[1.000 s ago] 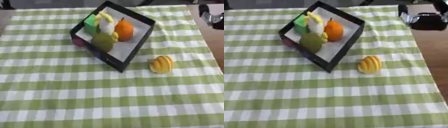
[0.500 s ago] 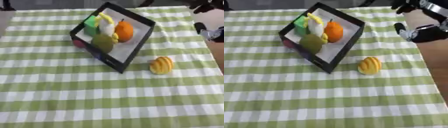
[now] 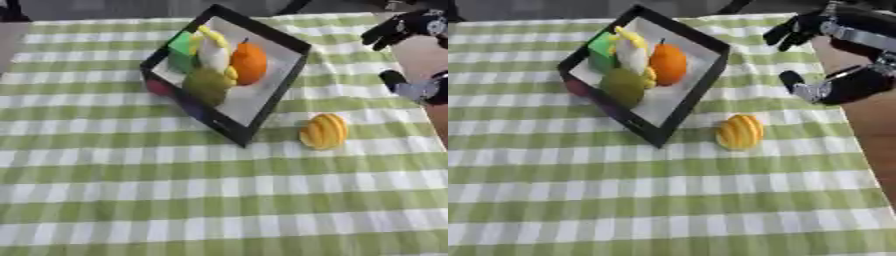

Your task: Pick up objects on the table and place them in the box.

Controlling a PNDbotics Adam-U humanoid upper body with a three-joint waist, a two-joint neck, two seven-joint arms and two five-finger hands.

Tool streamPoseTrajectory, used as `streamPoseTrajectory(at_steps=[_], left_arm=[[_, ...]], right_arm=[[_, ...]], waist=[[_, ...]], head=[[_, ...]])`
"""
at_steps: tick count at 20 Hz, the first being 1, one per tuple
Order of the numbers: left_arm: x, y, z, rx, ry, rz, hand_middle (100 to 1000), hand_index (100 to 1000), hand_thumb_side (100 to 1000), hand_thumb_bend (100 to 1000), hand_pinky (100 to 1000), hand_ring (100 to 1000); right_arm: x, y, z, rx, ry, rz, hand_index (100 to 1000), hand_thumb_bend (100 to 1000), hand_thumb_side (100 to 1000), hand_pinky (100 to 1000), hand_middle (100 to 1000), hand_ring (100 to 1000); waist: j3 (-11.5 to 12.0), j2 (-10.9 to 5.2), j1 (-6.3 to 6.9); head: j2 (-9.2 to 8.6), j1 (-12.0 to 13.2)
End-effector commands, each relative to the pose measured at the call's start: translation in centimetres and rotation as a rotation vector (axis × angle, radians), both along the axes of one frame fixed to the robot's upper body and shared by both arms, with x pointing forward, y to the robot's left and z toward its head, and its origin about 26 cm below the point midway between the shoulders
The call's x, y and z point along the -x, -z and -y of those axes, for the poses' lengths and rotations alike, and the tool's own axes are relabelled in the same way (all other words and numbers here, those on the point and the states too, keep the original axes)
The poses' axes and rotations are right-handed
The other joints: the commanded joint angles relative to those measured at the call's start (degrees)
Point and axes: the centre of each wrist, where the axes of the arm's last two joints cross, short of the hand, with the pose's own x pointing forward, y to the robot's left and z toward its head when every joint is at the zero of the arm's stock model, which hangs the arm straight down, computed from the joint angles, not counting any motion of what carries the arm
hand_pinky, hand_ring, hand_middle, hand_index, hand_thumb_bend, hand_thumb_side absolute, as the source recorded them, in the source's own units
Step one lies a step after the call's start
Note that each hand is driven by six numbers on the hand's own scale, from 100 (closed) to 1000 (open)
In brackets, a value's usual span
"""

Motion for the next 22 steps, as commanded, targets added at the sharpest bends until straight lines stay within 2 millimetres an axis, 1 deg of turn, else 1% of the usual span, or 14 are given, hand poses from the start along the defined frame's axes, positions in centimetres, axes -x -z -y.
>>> streamPoseTrajectory(at_steps=[1,2,4,11,13,14,15,16,17,18,19,20,21,22], left_arm=[[0.1,-0.9,0.0,-0.015,0.008,0.025,679,842,426,635,733,661],[0.1,-0.9,0.0,-0.014,0.009,0.026,679,842,424,634,733,661],[0.1,-0.9,0.1,-0.013,0.011,0.026,678,842,423,634,733,661],[0.1,-0.9,0.1,-0.010,0.016,0.024,676,842,420,632,733,661],[0.2,-0.8,0.2,-0.010,0.017,0.023,676,842,419,632,733,661],[0.2,-0.8,0.2,-0.010,0.017,0.024,675,841,418,632,733,661],[0.2,-0.9,0.1,-0.010,0.017,0.024,675,841,419,632,733,661],[0.2,-0.9,0.1,-0.010,0.017,0.025,674,841,415,638,733,661],[0.2,-0.9,0.2,-0.009,0.017,0.026,674,841,420,634,733,661],[0.2,-0.9,0.2,-0.009,0.018,0.026,673,841,421,634,733,661],[0.2,-0.9,0.2,-0.008,0.019,0.025,673,840,422,634,733,660],[0.2,-0.8,0.2,-0.007,0.019,0.024,672,840,422,635,733,660],[0.2,-0.8,0.2,-0.006,0.019,0.024,671,840,421,629,733,660],[0.2,-0.8,0.2,-0.005,0.018,0.024,671,840,423,635,733,660]], right_arm=[[0.2,-1.0,-0.1,0.054,0.005,0.016,905,100,333,839,792,800],[0.1,-0.8,-0.1,0.057,0.012,0.009,898,109,375,839,787,799],[-0.1,-0.3,-0.3,0.065,0.026,-0.008,888,101,419,841,783,799],[-0.5,1.1,-0.8,0.116,0.041,-0.065,903,140,476,861,805,822],[-0.7,1.4,-0.8,0.135,0.041,-0.076,914,173,492,873,813,834],[-0.7,1.6,-0.9,0.144,0.040,-0.080,924,221,500,884,814,840],[-0.7,1.7,-0.9,0.153,0.037,-0.082,926,236,495,886,814,840],[-0.8,1.9,-0.9,0.160,0.034,-0.084,932,291,452,892,815,841],[-0.8,2.0,-1.0,0.167,0.028,-0.087,935,322,414,897,816,843],[-0.9,2.1,-1.1,0.174,0.019,-0.088,942,338,333,902,819,845],[-0.9,2.2,-1.2,0.184,0.007,-0.090,946,337,289,906,822,848],[-0.9,2.3,-1.2,0.193,-0.004,-0.092,951,314,212,910,824,851],[-1.0,2.4,-1.3,0.203,-0.014,-0.096,954,282,180,912,825,853],[-1.0,2.4,-1.2,0.210,-0.020,-0.097,954,282,180,912,825,853]], waist=[[0.2,-0.24,-0.42],[0.3,-0.25,-0.41],[0.4,-0.22,-0.38],[0.2,-0.10,-0.33],[0.3,-0.09,-0.31],[0.3,-0.08,-0.30],[0.3,-0.08,-0.29],[0.4,-0.07,-0.28],[0.4,-0.06,-0.27],[0.4,-0.05,-0.27],[0.4,-0.02,-0.26],[0.4,0.01,-0.26],[0.4,0.04,-0.25],[0.4,0.07,-0.25]], head=[[-0.24,-0.2],[-0.30,-0.2],[-0.19,-0.4],[0.17,-0.9],[0.16,-0.9],[0.16,-1.0],[0.17,-1.0],[0.18,-1.0],[0.18,-1.0],[0.17,-1.0],[0.14,-1.0],[0.13,-1.1],[0.15,-1.1],[0.17,-1.1]])
